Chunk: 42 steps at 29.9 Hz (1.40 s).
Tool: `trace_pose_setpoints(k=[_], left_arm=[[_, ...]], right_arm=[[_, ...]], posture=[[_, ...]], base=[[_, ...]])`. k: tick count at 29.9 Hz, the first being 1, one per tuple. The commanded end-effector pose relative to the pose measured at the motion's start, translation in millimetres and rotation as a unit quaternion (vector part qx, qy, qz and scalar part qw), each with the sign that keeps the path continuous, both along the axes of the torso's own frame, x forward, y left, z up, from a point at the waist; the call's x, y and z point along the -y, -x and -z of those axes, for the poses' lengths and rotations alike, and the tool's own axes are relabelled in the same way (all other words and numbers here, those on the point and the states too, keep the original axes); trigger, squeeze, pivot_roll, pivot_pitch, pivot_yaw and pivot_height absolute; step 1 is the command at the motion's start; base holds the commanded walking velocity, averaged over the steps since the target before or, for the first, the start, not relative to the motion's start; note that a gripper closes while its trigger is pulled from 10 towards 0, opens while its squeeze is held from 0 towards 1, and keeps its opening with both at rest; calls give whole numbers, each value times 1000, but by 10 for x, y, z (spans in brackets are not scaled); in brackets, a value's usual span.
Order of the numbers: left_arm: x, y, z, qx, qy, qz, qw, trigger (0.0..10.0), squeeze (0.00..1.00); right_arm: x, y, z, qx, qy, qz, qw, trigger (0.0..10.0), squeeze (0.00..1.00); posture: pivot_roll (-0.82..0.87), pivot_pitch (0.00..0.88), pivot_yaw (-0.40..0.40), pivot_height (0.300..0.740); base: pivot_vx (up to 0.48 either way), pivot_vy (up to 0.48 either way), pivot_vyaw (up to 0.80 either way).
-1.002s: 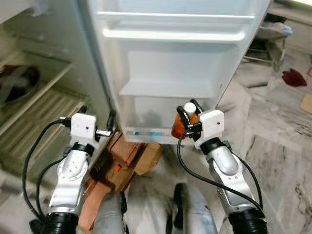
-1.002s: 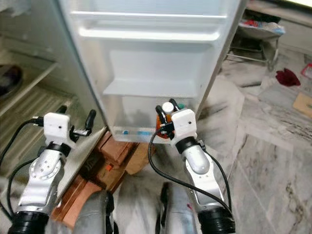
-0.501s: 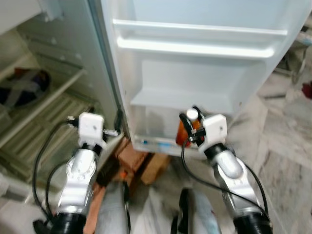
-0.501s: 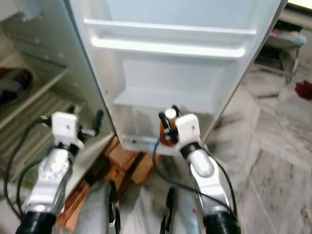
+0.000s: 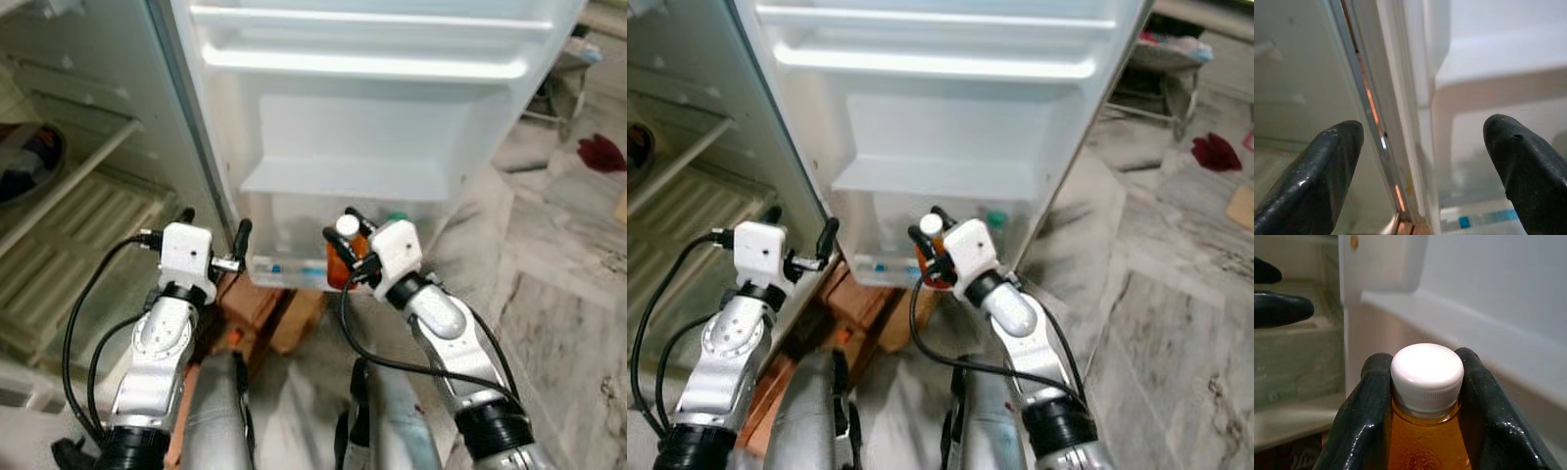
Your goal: Restocking fridge
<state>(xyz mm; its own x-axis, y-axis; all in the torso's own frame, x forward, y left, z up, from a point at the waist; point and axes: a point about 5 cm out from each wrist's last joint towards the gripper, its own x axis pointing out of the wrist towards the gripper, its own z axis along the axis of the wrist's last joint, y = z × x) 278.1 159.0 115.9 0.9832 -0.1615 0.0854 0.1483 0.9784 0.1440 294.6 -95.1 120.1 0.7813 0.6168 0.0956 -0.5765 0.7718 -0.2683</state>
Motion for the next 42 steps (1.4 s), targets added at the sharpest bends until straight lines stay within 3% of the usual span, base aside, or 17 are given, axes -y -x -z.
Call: trace_pose_setpoints(k=[1, 7, 8, 12, 14, 27, 32, 36, 42], left_arm=[[-17, 37, -36, 5, 8, -1, 1000, 10000, 0], [-71, 131, -42, 0, 7, -17, 1000, 10000, 0], [-85, 186, -25, -4, 6, -21, 1000, 10000, 0], [-94, 239, -25, -6, 2, -21, 1000, 10000, 0], [-130, 273, -48, -6, 0, -25, 1000, 10000, 0], [-89, 351, -69, -18, -7, -16, 1000, 10000, 0], [-82, 371, -76, -22, -9, -11, 1000, 10000, 0], [-98, 383, -79, -26, -13, -11, 1000, 10000, 0], [-108, 382, -86, -30, -16, -9, 999, 10000, 0]], right_arm=[[-50, -42, 11, 14, 20, -15, 1000, 10000, 0], [-121, -133, 23, 50, 72, -40, 995, 10000, 0], [-137, -204, 25, 80, 120, -41, 989, 10000, 0], [-148, -285, -23, 116, 159, -41, 980, 10000, 0], [-156, -376, -131, 166, 187, -36, 968, 10000, 0], [-184, -590, -429, 260, 203, -3, 944, 10000, 0], [-66, -631, -316, 229, 213, 27, 949, 10000, 0], [89, -668, -151, 158, 195, 78, 965, 10000, 0], [251, -639, 56, 90, 181, 118, 972, 10000, 0]], posture=[[41, 272, -51, 561], [70, 306, -61, 561], [84, 312, -65, 561], [101, 322, -65, 561], [117, 327, -61, 561], [142, 342, -39, 561], [152, 351, -32, 561], [157, 355, -26, 561], [162, 359, -19, 561]], base=[[0, 0, 0], [0, 0, 0], [0, 0, 0], [0, 0, 0], [0, 0, 0], [0, 0, 0], [0, 0, 0], [0, 0, 0], [0, 0, 0]])
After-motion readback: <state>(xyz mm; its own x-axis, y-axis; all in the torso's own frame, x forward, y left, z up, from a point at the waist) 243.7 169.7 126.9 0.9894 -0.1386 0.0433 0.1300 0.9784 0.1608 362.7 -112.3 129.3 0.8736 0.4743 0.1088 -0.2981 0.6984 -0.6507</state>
